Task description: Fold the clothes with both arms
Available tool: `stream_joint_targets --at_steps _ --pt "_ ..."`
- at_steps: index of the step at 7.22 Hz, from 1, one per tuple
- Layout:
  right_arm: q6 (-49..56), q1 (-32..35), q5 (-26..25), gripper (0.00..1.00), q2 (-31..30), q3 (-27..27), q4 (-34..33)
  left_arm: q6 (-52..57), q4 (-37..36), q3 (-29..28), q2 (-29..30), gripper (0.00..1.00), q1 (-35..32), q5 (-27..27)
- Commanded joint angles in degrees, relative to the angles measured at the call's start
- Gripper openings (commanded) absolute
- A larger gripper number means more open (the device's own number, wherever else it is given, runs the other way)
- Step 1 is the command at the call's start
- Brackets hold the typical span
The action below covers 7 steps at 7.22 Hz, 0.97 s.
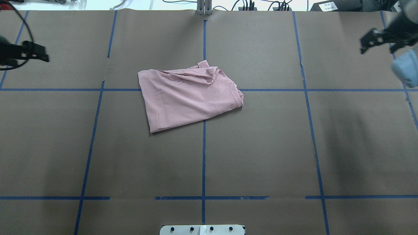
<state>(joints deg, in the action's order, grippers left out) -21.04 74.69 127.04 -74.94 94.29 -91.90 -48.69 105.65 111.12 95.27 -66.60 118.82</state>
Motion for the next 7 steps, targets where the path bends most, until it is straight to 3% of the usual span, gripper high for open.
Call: stream_joint_targets --at_steps 1,4,7 --pt "24.6 11.4 4.6 1.0 -12.5 0.5 -1.2 25.6 -2.1 -0.1 -7.9 1.0 -10.8 7.0" --pt "28.9 17.7 9.6 1.0 -20.9 3.7 -2.9 53.5 -15.4 -1.2 -8.7 1.0 -19.4 8.5" --pt "28.3 17.8 9.5 1.0 -20.0 3.8 -2.1 54.6 -14.6 -12.2 -10.0 1.0 -21.5 13.7"
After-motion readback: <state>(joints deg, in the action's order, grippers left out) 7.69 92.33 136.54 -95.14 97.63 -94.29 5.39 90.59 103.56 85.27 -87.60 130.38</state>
